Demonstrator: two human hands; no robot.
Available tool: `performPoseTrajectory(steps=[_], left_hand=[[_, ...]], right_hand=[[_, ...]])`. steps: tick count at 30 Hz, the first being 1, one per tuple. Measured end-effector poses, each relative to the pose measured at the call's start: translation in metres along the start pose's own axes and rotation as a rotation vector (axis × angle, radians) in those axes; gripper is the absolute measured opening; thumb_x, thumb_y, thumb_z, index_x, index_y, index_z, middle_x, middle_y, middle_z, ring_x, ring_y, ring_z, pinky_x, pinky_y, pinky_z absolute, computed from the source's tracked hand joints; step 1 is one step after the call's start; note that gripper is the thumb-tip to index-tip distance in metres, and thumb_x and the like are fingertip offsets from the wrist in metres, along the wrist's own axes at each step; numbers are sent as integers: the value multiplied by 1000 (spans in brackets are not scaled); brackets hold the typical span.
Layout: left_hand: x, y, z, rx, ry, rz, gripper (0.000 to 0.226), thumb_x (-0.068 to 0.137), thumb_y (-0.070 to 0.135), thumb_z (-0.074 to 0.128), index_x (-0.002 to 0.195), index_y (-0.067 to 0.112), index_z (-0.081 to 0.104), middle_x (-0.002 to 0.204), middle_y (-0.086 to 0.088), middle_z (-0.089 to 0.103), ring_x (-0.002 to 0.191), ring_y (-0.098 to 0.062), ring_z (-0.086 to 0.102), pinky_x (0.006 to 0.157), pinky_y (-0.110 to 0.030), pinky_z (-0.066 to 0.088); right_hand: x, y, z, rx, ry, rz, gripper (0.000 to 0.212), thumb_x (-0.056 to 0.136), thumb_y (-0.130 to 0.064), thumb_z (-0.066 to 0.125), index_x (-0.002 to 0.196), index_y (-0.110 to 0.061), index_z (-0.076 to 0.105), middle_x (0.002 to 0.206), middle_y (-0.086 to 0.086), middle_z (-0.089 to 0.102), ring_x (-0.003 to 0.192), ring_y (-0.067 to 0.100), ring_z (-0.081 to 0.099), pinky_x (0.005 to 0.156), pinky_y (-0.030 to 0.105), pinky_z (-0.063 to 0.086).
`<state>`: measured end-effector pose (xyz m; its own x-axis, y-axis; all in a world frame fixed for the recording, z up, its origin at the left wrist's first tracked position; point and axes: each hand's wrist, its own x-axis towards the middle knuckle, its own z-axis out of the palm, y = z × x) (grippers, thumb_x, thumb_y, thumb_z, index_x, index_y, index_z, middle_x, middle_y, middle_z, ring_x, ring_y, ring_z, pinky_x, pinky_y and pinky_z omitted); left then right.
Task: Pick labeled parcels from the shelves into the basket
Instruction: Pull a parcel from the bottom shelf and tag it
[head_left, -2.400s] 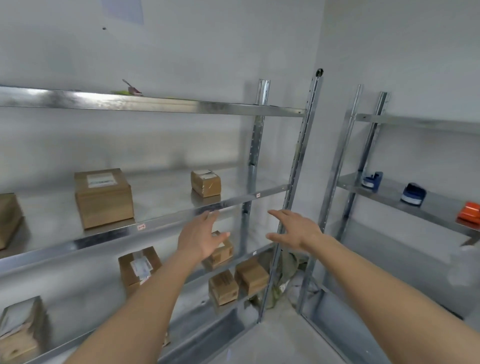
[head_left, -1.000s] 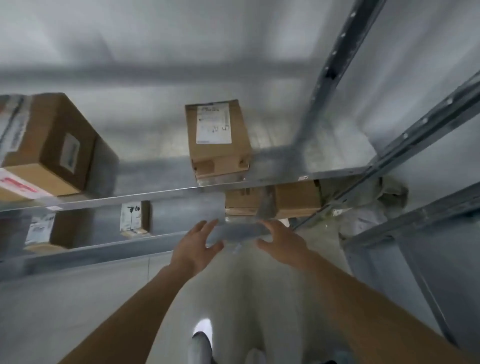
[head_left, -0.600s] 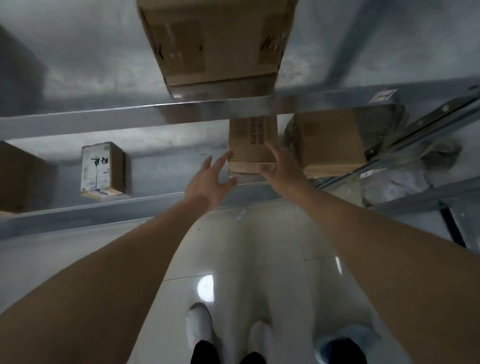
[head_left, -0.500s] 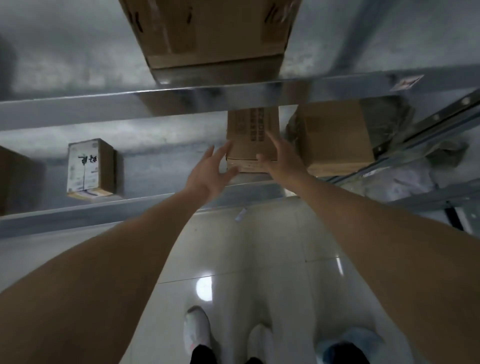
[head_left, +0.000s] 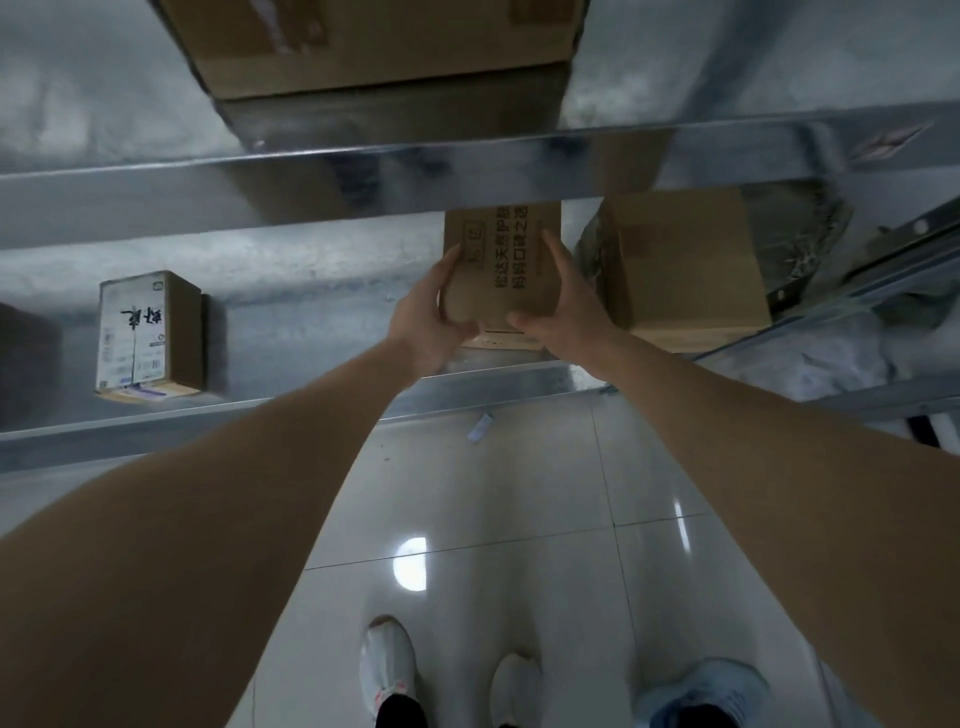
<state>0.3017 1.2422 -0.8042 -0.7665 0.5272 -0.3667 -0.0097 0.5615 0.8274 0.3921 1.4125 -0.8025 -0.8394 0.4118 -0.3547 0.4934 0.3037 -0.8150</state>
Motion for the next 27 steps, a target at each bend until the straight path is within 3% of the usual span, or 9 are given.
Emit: performPoseTrajectory(steps=[2, 5, 9, 13, 16, 19, 22, 24, 27], left_hand=[[-10, 3, -1, -7, -2, -23, 101, 78, 3, 78, 153, 41, 22, 142, 2, 46, 121, -22, 51, 92, -29, 53], [-31, 4, -5, -25, 3, -38, 114, 70, 0, 83, 156, 37, 18, 137, 2, 48, 123, -25, 50, 98, -40, 52], [-65, 2, -17, -56, 16, -116, 118, 64, 3, 87, 155, 34, 19, 129, 1, 50, 118, -19, 48, 97, -33, 46], [-103, 2, -33, -174, 51, -128, 93, 62, 12, 91, 139, 37, 46, 120, 0, 55, 111, -23, 59, 83, -38, 60], [-137, 11, -45, -263, 106, -180, 78, 70, 19, 89, 135, 28, 46, 117, 3, 58, 100, -13, 62, 76, -39, 62], [-161, 17, -55, -325, 151, -203, 56, 77, 24, 84, 120, 22, 49, 117, 3, 62, 101, -14, 63, 84, -44, 60], [-181, 27, -66, -335, 190, -231, 51, 79, 34, 82, 111, 13, 47, 113, 2, 64, 99, -15, 65, 82, -41, 59], [-192, 34, -75, -347, 228, -245, 55, 80, 38, 80, 112, 8, 46, 110, -2, 65, 95, -15, 65, 77, -35, 57], [-206, 40, -92, -358, 244, -247, 60, 82, 49, 75, 125, 16, 48, 112, -1, 63, 94, -12, 63, 70, -27, 52]], right_hand=[[-9, -1, 0, -20, -14, 12, 117, 79, -7, 84, 163, -32, 6, 152, -1, 38, 132, 11, 40, 110, 36, 42], [-25, -2, 1, -55, -5, 19, 124, 71, -15, 91, 160, -36, 8, 153, 0, 38, 138, 20, 41, 114, 45, 41], [-52, -14, 7, -68, -28, 106, 111, 72, -32, 91, 157, -29, 21, 143, 0, 48, 128, 20, 51, 111, 46, 45], [-83, -35, 15, 5, -47, 102, 67, 87, -26, 81, 144, -17, 47, 127, -2, 57, 119, 22, 57, 106, 45, 51], [-109, -54, 21, 55, -54, 145, 66, 84, -35, 81, 141, -17, 53, 123, -3, 65, 110, 17, 65, 100, 45, 55], [-125, -65, 27, 131, -93, 153, 55, 77, -53, 78, 116, -16, 69, 108, -3, 76, 97, 13, 73, 93, 45, 59], [-142, -92, 30, 230, -66, 134, 27, 90, -38, 76, 101, -14, 76, 98, -2, 78, 87, 8, 74, 78, 31, 59], [-152, -108, 31, 288, -78, 129, 40, 86, -41, 80, 109, -8, 74, 98, 2, 79, 85, 10, 75, 74, 32, 59], [-164, -127, 30, 296, -97, 150, 104, 63, -73, 83, 143, -17, 48, 109, 3, 76, 98, 17, 74, 87, 47, 61]])
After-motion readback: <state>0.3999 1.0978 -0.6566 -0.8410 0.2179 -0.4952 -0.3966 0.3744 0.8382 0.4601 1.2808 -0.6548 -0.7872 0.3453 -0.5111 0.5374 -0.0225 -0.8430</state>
